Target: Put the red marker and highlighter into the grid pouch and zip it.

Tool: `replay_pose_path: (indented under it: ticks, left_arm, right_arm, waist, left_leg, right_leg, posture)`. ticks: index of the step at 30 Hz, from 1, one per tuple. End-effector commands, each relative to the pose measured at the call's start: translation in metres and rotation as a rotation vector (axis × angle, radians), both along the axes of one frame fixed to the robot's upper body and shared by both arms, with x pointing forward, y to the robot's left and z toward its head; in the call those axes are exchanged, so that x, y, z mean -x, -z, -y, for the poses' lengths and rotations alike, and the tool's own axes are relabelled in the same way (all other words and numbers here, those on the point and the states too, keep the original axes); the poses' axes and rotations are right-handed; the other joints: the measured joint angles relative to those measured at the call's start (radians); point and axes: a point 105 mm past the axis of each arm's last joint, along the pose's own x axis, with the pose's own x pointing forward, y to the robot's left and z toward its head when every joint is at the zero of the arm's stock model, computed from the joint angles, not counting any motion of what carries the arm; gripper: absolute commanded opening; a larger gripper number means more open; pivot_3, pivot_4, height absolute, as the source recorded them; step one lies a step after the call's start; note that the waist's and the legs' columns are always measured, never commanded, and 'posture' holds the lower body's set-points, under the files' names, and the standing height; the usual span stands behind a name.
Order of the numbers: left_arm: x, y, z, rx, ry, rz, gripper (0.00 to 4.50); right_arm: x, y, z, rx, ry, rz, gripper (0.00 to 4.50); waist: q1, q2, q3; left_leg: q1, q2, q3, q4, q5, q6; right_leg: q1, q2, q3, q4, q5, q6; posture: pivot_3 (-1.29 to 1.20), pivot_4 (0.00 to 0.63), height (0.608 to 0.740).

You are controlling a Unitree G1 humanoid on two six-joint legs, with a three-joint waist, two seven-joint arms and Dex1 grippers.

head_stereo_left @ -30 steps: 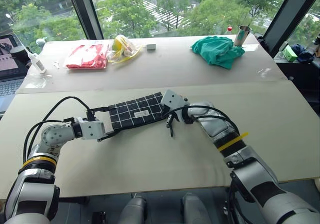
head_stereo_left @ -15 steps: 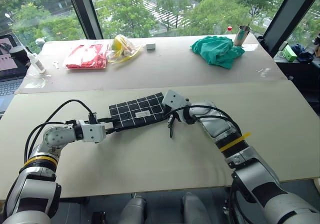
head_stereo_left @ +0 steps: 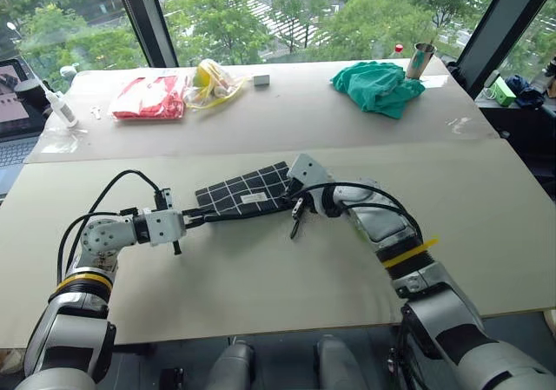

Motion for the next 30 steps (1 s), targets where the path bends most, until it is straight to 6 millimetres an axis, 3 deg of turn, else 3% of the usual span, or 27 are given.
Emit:
replay_pose_path:
  ticks: [1,6,10,14,18,20,24,30]
  left_arm:
    - [0.004,-0.010,-0.002,0.048,-0.005,0.019,0.00]
    - [0.010,-0.007,-0.004,0.100,-0.024,-0.021,0.00]
    - [0.013,-0.012,0.000,0.188,-0.031,-0.064,0.00]
    - [0.017,-0.012,0.002,0.226,-0.037,-0.121,0.00]
    - [0.022,-0.010,0.000,0.215,-0.039,-0.145,0.00]
    - [0.022,-0.009,0.000,0.207,-0.037,-0.152,0.00]
    - [0.022,-0.009,0.002,0.203,-0.028,-0.155,0.00]
    - [0.020,-0.012,0.004,0.207,-0.024,-0.146,0.00]
  right_arm:
    - [0.012,-0.025,0.004,-0.107,-0.015,0.007,2.19]
    - [0.018,-0.060,0.038,-0.279,0.070,-0.071,3.87]
    - [0.027,-0.075,0.079,-0.280,0.144,-0.084,3.87]
    - [0.053,-0.055,0.104,-0.161,0.176,-0.142,3.87]
    - [0.075,-0.026,0.098,-0.120,0.190,-0.240,3.87]
    - [0.078,-0.016,0.083,-0.139,0.187,-0.272,3.87]
    - [0.073,-0.006,0.060,-0.156,0.203,-0.279,3.87]
    - [0.070,0.009,0.050,-0.091,0.219,-0.261,3.87]
  waist:
    - [0.000,0.000,0.000]
    - [0.003,0.000,0.000]
    - [0.009,0.000,0.000]
    - [0.010,0.000,0.000]
    - [0.002,0.000,0.000]
    - [0.000,0.000,0.000]
    - [0.005,0.000,0.000]
    - [0.022,0.000,0.000]
  left_leg:
    - [-0.001,0.000,0.000,0.001,0.000,0.000]
    - [-0.002,-0.001,0.000,0.001,0.000,0.000]
    - [-0.002,-0.002,-0.001,0.001,-0.002,0.003]
    - [-0.001,-0.002,-0.001,0.001,-0.004,0.006]
    - [-0.001,-0.001,0.001,0.001,-0.004,0.007]
    - [0.001,-0.001,0.002,0.001,-0.004,0.007]
    - [0.002,-0.001,0.002,0.001,-0.004,0.007]
    - [0.001,-0.002,0.001,0.001,-0.004,0.007]
  right_leg:
    - [0.000,0.000,0.000,0.000,0.000,0.000]
    - [-0.001,-0.001,0.000,0.000,0.000,0.000]
    - [-0.001,-0.001,0.000,-0.001,0.000,0.000]
    - [0.000,-0.001,0.000,-0.002,0.000,0.000]
    - [0.000,-0.001,0.001,-0.002,0.000,0.000]
    - [0.000,-0.001,0.002,-0.002,0.000,0.000]
    - [0.000,-0.001,0.001,-0.002,0.000,0.000]
    - [0.002,-0.002,0.001,-0.004,0.000,0.000]
  posture:
    - [0.00,0.150,0.740]
    - [0.00,0.150,0.740]
    - [0.00,0.150,0.740]
    - [0.00,0.150,0.740]
    - [0.00,0.150,0.740]
    - [0.00,0.150,0.740]
    - [0.00,0.150,0.740]
    - [0.00,0.150,0.740]
